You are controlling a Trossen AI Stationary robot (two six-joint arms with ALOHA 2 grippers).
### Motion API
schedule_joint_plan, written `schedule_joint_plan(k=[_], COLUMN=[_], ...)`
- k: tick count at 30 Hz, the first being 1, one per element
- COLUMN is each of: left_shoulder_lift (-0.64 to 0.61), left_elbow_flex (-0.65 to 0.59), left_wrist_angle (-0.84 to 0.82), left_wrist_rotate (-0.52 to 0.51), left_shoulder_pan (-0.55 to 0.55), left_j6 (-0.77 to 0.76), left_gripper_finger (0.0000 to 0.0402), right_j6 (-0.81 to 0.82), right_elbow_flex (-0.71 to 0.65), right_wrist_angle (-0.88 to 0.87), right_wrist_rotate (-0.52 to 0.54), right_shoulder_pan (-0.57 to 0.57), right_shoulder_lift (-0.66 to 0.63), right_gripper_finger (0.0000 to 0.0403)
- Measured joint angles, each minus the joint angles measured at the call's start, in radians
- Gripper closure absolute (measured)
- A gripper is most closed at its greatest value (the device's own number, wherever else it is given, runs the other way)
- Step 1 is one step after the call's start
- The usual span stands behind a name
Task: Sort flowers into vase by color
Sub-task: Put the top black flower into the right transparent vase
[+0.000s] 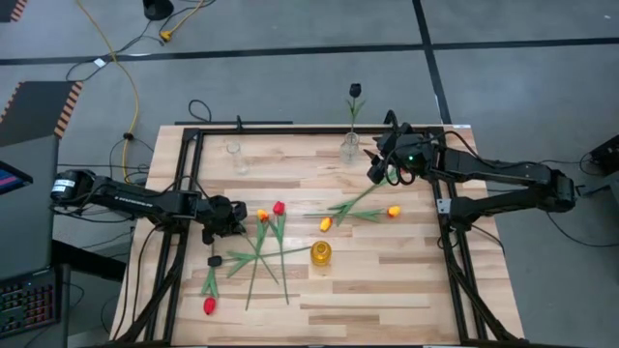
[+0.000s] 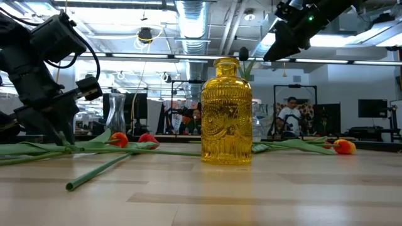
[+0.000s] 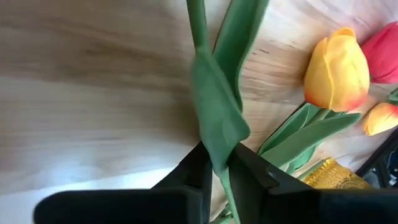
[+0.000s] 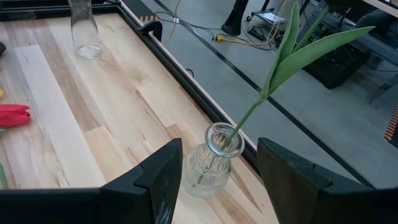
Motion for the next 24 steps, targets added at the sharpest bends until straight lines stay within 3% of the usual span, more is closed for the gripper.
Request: schedule_joint_plan(k=[7,15,21,24], left_shoulder_lift=[0.000,-0.002,-0.030,-0.047], left_elbow_flex=[0.009,0.109,0.209,0.261], left_wrist_angle=[-0.002,-0.006,-0.025,-0.022], left_wrist_rotate=[-0.020,-0.064,-0.173,-0.225], left_shoulder_pan=[0.000,0.002,0.008,0.029], left_j6=[0.129,0.332,0.494,0.612], left_gripper_finger=[0.0395,0.0400,0.0401,0.0401], right_j6=[0.000,0.001,0.001,0.002], right_elbow_flex=[0.000,0.000,0.000,0.000], right_wrist_angle=[0.001,0.001,0.002,0.003], right_wrist_rotate=[0.000,0.000,-0.010,-0.068], right_shoulder_pan=[0.000,0.000,0.000,0.000], right_shoulder_lift=[0.000,0.000,0.000,0.000], right_gripper_finger=[0.0168,0.0168,0.0168,0.0168])
